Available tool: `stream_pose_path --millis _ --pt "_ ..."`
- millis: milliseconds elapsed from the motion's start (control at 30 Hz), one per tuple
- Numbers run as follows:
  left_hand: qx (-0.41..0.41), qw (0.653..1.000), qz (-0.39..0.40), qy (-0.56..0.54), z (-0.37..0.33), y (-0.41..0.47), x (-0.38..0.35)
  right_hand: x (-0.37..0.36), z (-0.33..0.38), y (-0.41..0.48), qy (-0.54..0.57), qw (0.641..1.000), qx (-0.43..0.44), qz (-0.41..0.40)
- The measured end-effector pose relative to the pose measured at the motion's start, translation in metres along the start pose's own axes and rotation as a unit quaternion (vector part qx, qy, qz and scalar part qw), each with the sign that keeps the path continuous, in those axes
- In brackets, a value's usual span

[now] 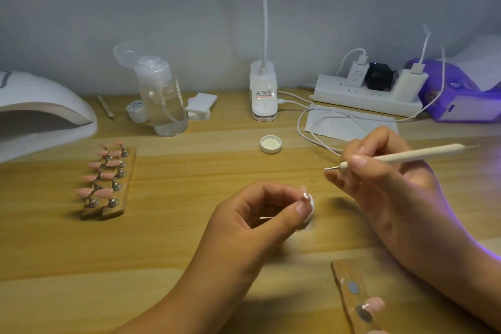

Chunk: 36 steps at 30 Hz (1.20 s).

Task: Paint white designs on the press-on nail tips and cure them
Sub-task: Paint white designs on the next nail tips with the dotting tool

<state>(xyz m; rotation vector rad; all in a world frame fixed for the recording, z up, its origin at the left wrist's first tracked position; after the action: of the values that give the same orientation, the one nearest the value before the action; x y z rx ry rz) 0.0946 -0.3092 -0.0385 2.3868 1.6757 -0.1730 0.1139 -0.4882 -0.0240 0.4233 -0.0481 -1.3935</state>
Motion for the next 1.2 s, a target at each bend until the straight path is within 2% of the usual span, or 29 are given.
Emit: stream_pose_path --millis 233,1200 --pt "0.002 0.999 0.022 0.032 0.000 0.000 -0.003 -0.010 0.002 0.000 0.095 0.993 -0.024 0.061" --pt "-0.009 0.998 0.051 0.041 0.001 -0.001 -0.007 -0.018 0.004 -0.003 0.089 0.992 -0.048 0.079"
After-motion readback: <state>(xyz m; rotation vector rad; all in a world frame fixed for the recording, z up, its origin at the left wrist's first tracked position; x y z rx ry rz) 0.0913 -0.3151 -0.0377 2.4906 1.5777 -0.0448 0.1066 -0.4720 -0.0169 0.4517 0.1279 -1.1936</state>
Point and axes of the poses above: each hand's wrist, its own y-axis towards the middle knuckle, its own x-axis out of the back of the hand, z = x × y, the point moved 3 cm from there along y, towards the middle knuckle, and after that the axes turned 3 degrees about z, right-handed, at the moved point
